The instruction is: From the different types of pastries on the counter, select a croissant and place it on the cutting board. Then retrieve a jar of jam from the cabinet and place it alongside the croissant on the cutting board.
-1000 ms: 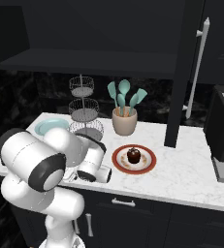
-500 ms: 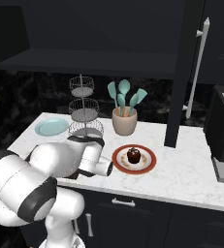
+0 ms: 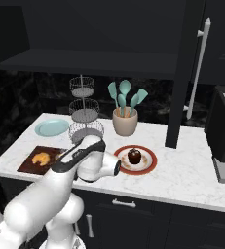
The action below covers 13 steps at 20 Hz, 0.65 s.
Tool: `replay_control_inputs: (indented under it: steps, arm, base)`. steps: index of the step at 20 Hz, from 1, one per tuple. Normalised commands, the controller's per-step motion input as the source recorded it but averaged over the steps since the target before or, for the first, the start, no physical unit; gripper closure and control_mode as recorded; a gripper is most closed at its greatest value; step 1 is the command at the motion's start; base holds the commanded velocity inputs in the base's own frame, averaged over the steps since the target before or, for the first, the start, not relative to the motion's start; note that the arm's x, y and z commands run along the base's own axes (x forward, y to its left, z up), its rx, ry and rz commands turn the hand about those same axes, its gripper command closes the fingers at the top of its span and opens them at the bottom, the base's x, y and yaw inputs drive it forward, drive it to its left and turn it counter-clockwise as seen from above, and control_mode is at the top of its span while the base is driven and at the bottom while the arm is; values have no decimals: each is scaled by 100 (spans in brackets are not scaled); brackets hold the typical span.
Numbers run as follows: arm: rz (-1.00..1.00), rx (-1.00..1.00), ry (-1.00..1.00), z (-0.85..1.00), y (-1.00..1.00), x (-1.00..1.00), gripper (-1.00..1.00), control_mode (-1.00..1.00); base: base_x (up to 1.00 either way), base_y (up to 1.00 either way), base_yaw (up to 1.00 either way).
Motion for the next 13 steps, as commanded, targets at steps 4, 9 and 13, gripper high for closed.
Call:
replay_control_inputs:
  steps: [4, 9, 13]
  arm:
    - [-29, -1, 54, 90, 0, -53, -100, -100]
    - [-23, -12, 71, 76, 7, -28, -100, -100]
    - [-22, -15, 69, 57, 1, -32, -100, -100]
  base:
    - [0, 0, 0]
    - [0, 0, 0]
    - [0, 0, 0]
